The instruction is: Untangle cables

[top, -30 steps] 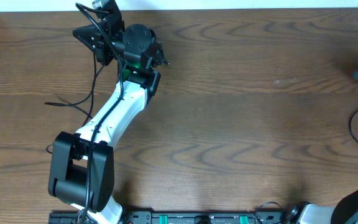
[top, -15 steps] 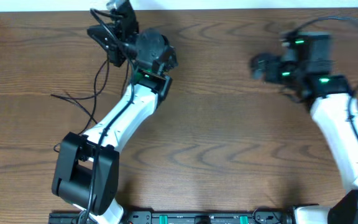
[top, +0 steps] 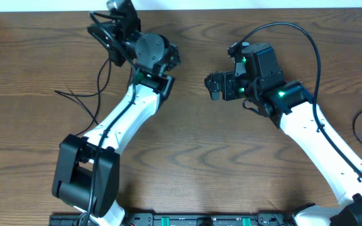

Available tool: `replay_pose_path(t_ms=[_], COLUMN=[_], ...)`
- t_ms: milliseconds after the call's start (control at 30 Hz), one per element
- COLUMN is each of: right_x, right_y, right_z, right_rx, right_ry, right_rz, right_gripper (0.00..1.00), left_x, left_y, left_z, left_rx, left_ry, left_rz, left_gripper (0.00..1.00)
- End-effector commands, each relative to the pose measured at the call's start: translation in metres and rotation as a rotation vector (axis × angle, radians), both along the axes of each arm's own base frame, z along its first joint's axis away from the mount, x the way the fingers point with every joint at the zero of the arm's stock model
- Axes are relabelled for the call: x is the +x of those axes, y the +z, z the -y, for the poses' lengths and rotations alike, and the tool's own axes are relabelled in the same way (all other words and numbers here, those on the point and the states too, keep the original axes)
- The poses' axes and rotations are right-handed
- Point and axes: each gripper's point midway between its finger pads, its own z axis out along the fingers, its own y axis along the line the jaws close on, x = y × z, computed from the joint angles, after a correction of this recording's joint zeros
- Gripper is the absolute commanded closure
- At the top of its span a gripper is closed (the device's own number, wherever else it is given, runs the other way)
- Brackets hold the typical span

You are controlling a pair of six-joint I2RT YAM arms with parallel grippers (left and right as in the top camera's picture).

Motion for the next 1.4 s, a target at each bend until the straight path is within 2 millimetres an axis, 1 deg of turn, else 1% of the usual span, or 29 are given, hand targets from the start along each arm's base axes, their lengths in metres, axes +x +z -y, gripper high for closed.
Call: replay_pose_path(t_ms=[0,100,167,233,300,333,367,433,467,500,533,600,633,667,767,800,867,933,1000,1067,1100,1133,1167,1267,1333,1367], right_x=[0.0,0.001,-0.001,-0.002,-0.002,-0.002,-0.002,-0.002,-0.003,-0.003,-0.003,-0.003,-0.003,-0.003,-0.003,-0.003,-0.004,-0.005,-0.006,-0.007,-0.009,-0.011,-0.012,-0.018,-0.019,-0.018], right_y=[0.001,0.002,0.002,0.002,0.001,0.001,0.001,0.001,0.001,0.0,0.0,0.0,0.0,0.0,0.0,0.0,-0.001,-0.002,-0.003,-0.004,-0.004,-0.001,0.001,0.011,0.017,0.019], right_z=[0.0,0.0,-0.001,-0.003,-0.003,-0.003,-0.003,-0.003,-0.003,-0.002,-0.002,-0.002,-0.002,-0.002,-0.002,-0.002,-0.002,-0.001,-0.001,-0.001,-0.004,-0.011,-0.017,-0.047,-0.066,-0.071], right_rx=[0.0,0.003,0.005,0.004,0.003,0.003,0.003,0.002,0.001,0.0,-0.001,0.0,0.0,0.0,-0.001,-0.001,-0.003,-0.007,-0.009,-0.008,-0.002,0.007,0.015,0.06,0.075,0.081], right_ry=[-0.018,-0.019,-0.014,-0.01,-0.009,-0.009,-0.009,-0.009,-0.009,-0.009,-0.01,-0.01,-0.01,-0.01,-0.011,-0.01,-0.01,-0.01,-0.01,-0.005,0.004,0.038,0.073,0.207,0.261,0.273], right_rz=[0.004,0.008,0.005,0.002,0.0,0.001,0.001,-0.001,-0.002,-0.004,-0.005,-0.006,-0.005,-0.005,-0.005,-0.006,-0.011,-0.018,-0.023,-0.027,-0.029,-0.019,-0.006,0.056,0.108,0.125], right_gripper=[0.01,0.01,0.01,0.01,0.01,0.01,0.01,0.01,0.01,0.01,0.01,0.01,0.01,0.01,0.01,0.01,0.01,0.01,0.01,0.01,0.01,0.01,0.01,0.01,0.01,0.01], left_x=[-0.018,-0.016,-0.007,0.007,0.028,0.041,0.056,0.07,0.076,0.078,0.078,0.074,0.073,0.068,0.059,0.054,0.05,0.054,0.058,0.063,0.065,0.067,0.066,0.059,0.053,0.048], left_y=[0.038,0.042,0.046,0.054,0.053,0.044,0.025,0.003,-0.013,-0.023,-0.031,-0.053,-0.061,-0.079,-0.119,-0.135,-0.151,-0.159,-0.156,-0.143,-0.13,-0.109,-0.097,-0.055,-0.031,-0.018], left_z=[-0.011,-0.011,-0.008,-0.001,0.013,0.022,0.033,0.047,0.057,0.062,0.066,0.072,0.073,0.075,0.079,0.078,0.073,0.074,0.073,0.078,0.081,0.084,0.084,0.083,0.085,0.087], left_rx=[-0.038,-0.031,-0.004,0.06,0.145,0.161,0.149,0.109,0.066,0.025,-0.005,-0.09,-0.123,-0.204,-0.398,-0.502,-0.636,-0.746,-0.823,-0.923,-0.971,-1.001,-1.007,-0.97,-0.95,-0.945], left_ry=[0.052,0.04,-0.005,-0.09,-0.205,-0.275,-0.368,-0.483,-0.555,-0.587,-0.605,-0.628,-0.627,-0.635,-0.663,-0.66,-0.649,-0.713,-0.767,-0.886,-0.976,-1.074,-1.115,-1.184,-1.216,-1.244], left_rz=[0.012,0.015,0.039,0.031,-0.034,-0.072,-0.112,-0.145,-0.166,-0.168,-0.171,-0.194,-0.198,-0.215,-0.268,-0.282,-0.284,-0.299,-0.292,-0.274,-0.255,-0.23,-0.214,-0.155,-0.115,-0.095], left_gripper=[0.92,0.92,0.92,0.92,0.92,0.92,0.92,0.92,0.92,0.92,0.92,0.92,0.92,0.92,0.92,0.92,0.93,0.93,0.92,0.92,0.93,0.93,0.93,0.93,0.93,0.93])
